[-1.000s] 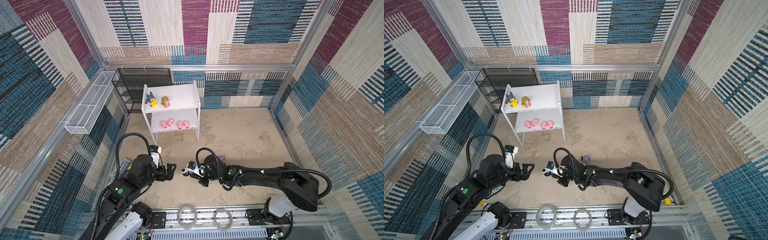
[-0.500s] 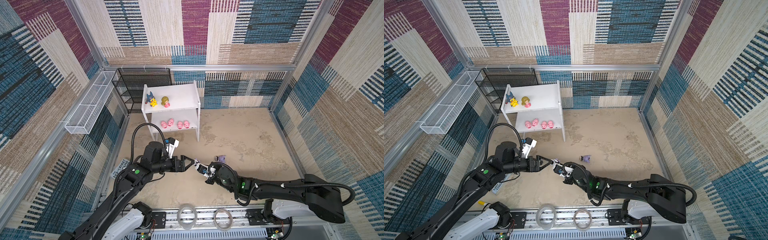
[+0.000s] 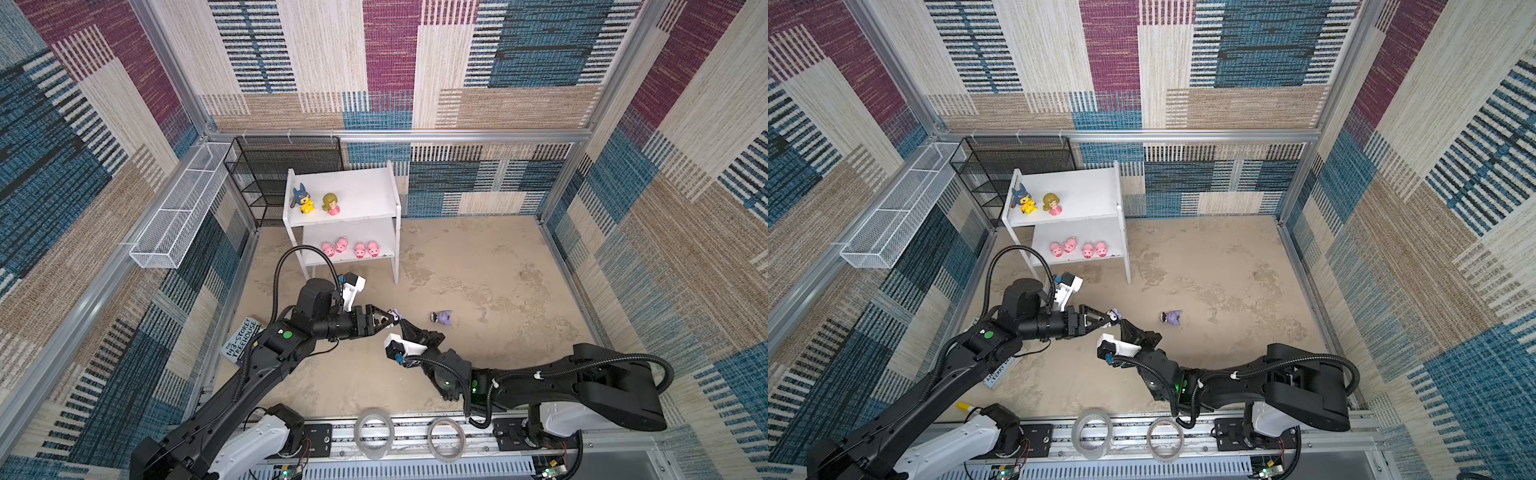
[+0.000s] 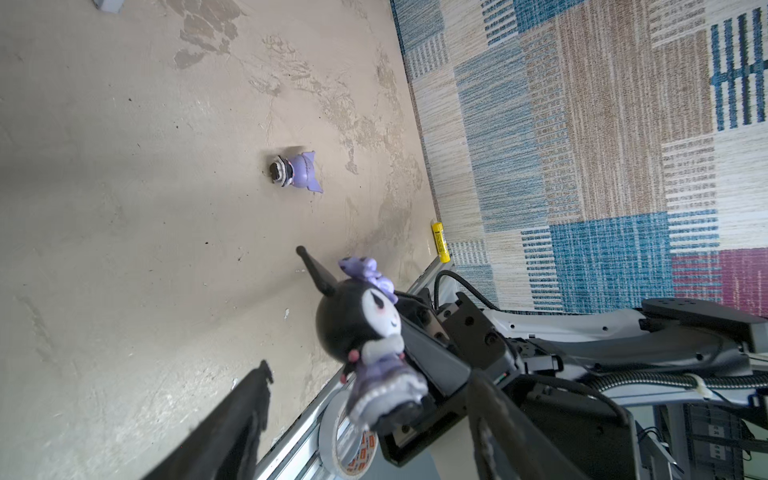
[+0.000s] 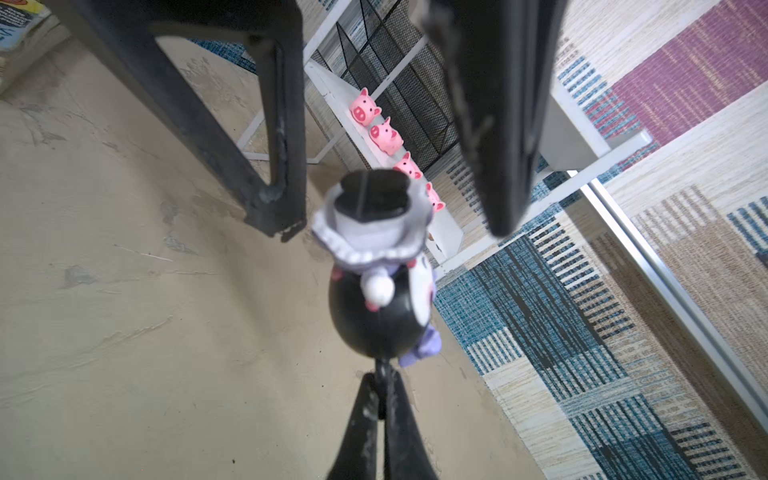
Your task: Place and organize the plastic toys onto the shelf
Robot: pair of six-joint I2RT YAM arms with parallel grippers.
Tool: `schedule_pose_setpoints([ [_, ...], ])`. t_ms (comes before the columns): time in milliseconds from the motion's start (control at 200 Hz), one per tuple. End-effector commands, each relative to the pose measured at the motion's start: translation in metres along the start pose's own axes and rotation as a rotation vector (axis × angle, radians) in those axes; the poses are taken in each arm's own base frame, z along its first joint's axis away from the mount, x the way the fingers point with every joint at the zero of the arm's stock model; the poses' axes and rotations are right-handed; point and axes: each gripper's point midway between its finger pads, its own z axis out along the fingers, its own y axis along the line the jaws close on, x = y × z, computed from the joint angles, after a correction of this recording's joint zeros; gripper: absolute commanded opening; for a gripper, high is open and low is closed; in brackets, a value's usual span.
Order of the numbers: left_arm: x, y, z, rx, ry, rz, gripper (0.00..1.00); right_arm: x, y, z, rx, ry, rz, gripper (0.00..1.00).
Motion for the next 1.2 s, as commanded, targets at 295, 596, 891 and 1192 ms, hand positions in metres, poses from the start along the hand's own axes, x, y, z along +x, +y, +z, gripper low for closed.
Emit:
schedule_pose_setpoints([
  [295, -0.004, -0.007, 0.01, 0.071, 0.015, 0.011, 0.41, -0.014, -0.011, 0.005, 0.067, -0.021, 0.028, 0.0],
  [596, -0.007, -0.008, 0.008, 0.075, -0.007, 0.033, 0.02, -0.015, -0.002, 0.01, 0.018, -0.001, 0.124, 0.23],
  [891, -0.015, -0.001, -0.008, 0.092, -0.127, 0.102, 0.0, -0.017, -0.026, -0.001, -0.288, -0.032, 0.625, 0.77],
  [1192, -0.014, -0.039, -0.034, 0.382, -0.339, 0.31, 0.0, -0.037, -0.047, -0.012, -0.816, -0.047, 1.1, 0.9],
])
